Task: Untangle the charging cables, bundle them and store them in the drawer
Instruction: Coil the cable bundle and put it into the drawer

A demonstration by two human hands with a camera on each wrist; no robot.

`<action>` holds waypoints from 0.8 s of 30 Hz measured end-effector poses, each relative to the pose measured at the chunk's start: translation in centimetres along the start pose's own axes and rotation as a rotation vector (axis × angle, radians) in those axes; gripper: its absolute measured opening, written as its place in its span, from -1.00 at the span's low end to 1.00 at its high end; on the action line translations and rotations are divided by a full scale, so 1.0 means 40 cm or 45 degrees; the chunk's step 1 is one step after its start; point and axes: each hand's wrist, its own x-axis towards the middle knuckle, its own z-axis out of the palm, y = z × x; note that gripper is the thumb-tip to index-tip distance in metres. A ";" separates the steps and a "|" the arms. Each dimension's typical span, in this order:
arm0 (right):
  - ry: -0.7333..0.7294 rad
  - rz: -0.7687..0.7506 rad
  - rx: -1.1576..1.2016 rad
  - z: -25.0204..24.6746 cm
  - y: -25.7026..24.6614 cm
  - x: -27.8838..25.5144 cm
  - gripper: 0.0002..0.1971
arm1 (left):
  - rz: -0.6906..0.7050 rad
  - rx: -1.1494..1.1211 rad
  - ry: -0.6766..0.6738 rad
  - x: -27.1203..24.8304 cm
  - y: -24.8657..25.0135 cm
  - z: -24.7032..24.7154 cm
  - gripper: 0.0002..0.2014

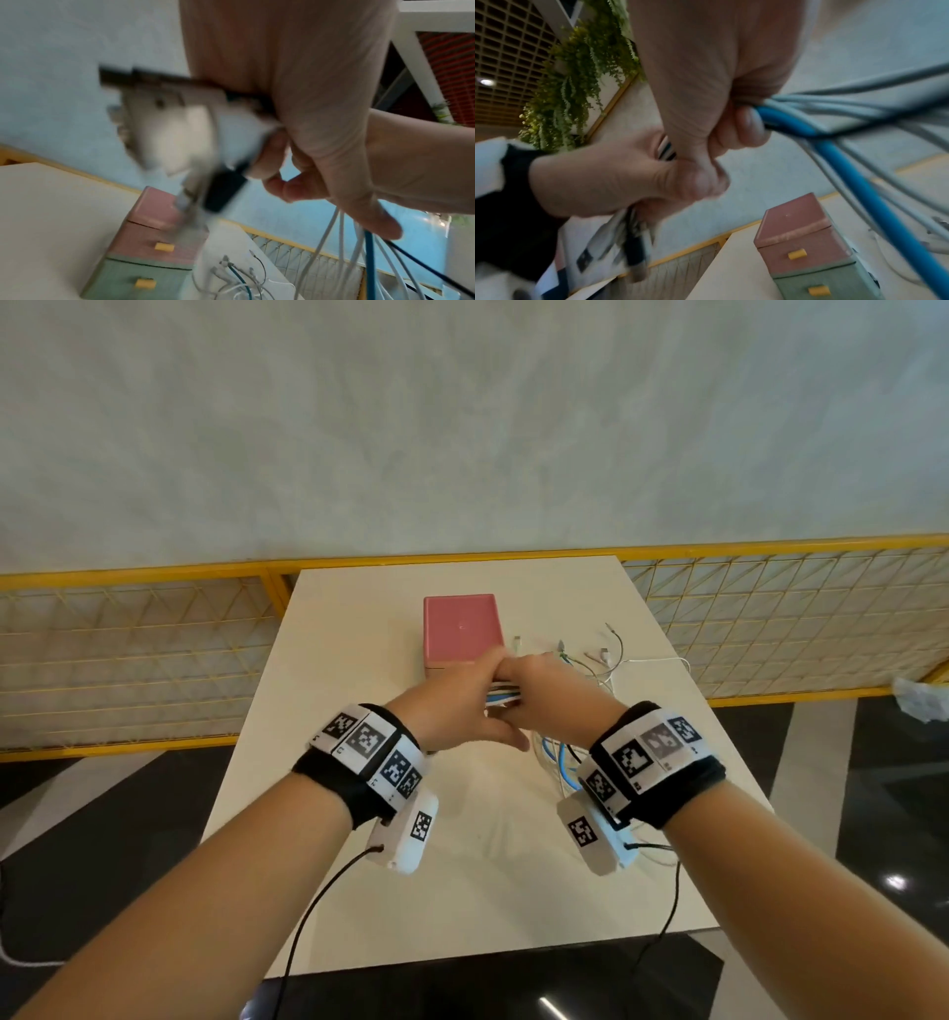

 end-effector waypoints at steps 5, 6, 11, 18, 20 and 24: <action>0.001 -0.143 0.106 -0.017 0.036 0.009 -0.90 | -0.036 0.027 -0.041 -0.009 0.003 -0.024 -0.67; 0.029 -0.130 0.132 -0.028 0.057 0.007 -0.83 | -0.037 0.029 -0.050 -0.014 -0.002 -0.035 -0.74; 0.210 -0.082 0.361 -0.015 0.120 -0.013 -0.60 | -0.071 -0.553 0.117 -0.051 -0.016 -0.074 -0.79; 0.356 -0.127 0.605 0.030 0.105 -0.027 -0.83 | -0.131 -0.747 0.236 -0.030 -0.022 -0.071 -0.63; 0.391 -0.158 0.593 0.017 0.090 -0.018 -0.74 | -0.157 -0.713 0.230 -0.025 -0.018 -0.072 -0.62; 0.353 -0.184 0.550 -0.005 0.071 0.010 -0.84 | -0.216 -0.741 0.171 -0.018 -0.008 -0.066 -0.62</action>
